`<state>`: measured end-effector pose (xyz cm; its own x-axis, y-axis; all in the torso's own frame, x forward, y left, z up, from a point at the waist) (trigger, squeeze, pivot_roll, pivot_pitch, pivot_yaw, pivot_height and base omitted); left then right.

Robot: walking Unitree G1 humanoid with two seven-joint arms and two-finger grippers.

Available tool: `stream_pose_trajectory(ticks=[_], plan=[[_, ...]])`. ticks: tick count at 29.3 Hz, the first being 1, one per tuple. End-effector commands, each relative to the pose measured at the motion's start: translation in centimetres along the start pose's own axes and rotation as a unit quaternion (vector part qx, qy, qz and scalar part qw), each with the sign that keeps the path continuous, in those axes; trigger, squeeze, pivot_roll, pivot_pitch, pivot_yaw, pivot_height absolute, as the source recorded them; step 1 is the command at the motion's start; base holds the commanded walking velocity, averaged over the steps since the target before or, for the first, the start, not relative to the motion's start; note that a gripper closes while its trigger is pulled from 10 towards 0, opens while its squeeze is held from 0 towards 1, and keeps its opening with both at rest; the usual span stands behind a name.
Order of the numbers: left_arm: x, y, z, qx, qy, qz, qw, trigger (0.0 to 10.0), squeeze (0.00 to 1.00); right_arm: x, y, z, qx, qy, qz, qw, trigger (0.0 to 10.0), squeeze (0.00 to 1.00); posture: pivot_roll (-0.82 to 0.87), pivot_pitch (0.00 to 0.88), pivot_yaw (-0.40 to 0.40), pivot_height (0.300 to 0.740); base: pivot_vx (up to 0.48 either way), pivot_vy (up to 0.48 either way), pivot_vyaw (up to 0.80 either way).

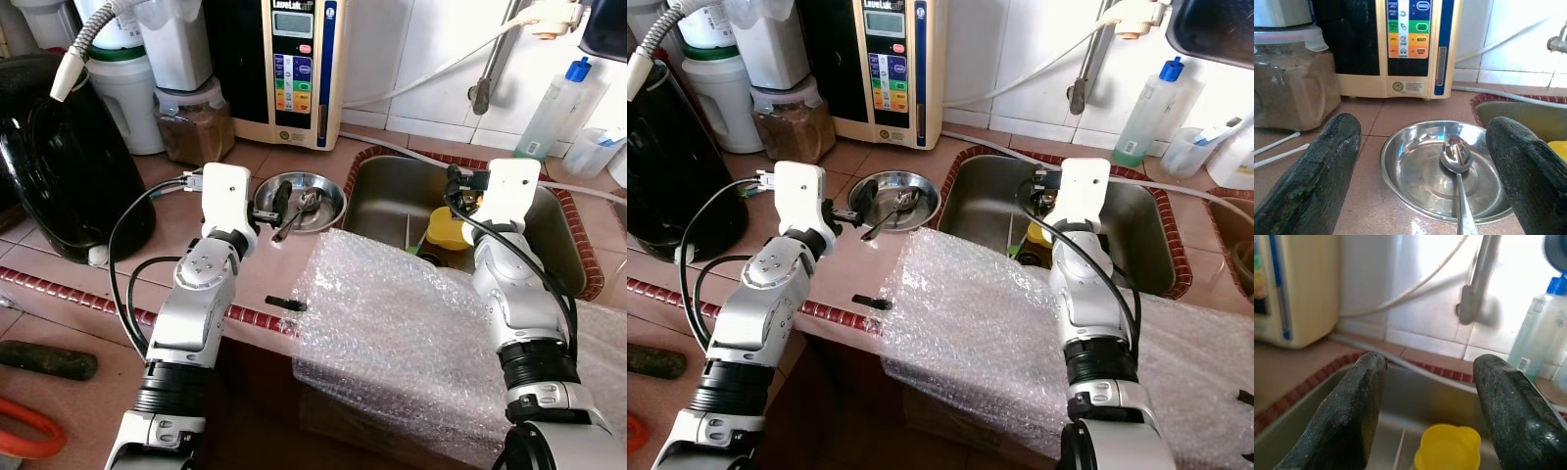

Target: Kitchen organization

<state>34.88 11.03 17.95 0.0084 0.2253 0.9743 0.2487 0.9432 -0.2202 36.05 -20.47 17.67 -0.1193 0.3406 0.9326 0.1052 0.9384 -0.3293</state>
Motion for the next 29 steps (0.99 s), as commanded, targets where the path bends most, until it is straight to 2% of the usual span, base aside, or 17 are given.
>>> stream_pose_trajectory(ticks=[1,13,29], plan=[[-0.63,-0.56,0.20,-0.015,0.015,0.008,1.000,10.0,0.00,-0.11,-0.47,0.49,0.018,0.007,0.004,1.000,10.0,0.00,-0.03,0.000,0.002,0.740,0.000,0.000,0.00],[-0.83,-0.93,0.22,-0.023,0.018,0.015,0.999,10.0,0.00,0.18,-0.39,0.75,0.029,0.010,-0.002,1.000,10.0,0.00,-0.03,0.000,-0.002,0.740,0.000,0.000,0.00],[-1.10,-1.26,0.21,-0.031,0.024,0.018,0.999,10.0,0.00,-0.10,-0.52,0.87,0.030,0.022,-0.001,0.999,10.0,0.00,-0.03,0.000,0.000,0.740,0.000,-0.303,0.00]])
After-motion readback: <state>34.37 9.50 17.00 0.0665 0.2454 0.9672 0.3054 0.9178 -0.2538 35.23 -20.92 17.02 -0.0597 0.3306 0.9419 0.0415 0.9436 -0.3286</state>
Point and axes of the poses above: a point about 5 cm out from each wrist's last joint towards the gripper, its own z axis pointing back from the gripper into the wrist, its own x axis along the axis of the wrist's last joint, y = z × x, the point moved 1 cm from there along -z, pointing out of the wrist towards the gripper, and after that the axes turned 13 degrees about z, right-handed, at the moved point
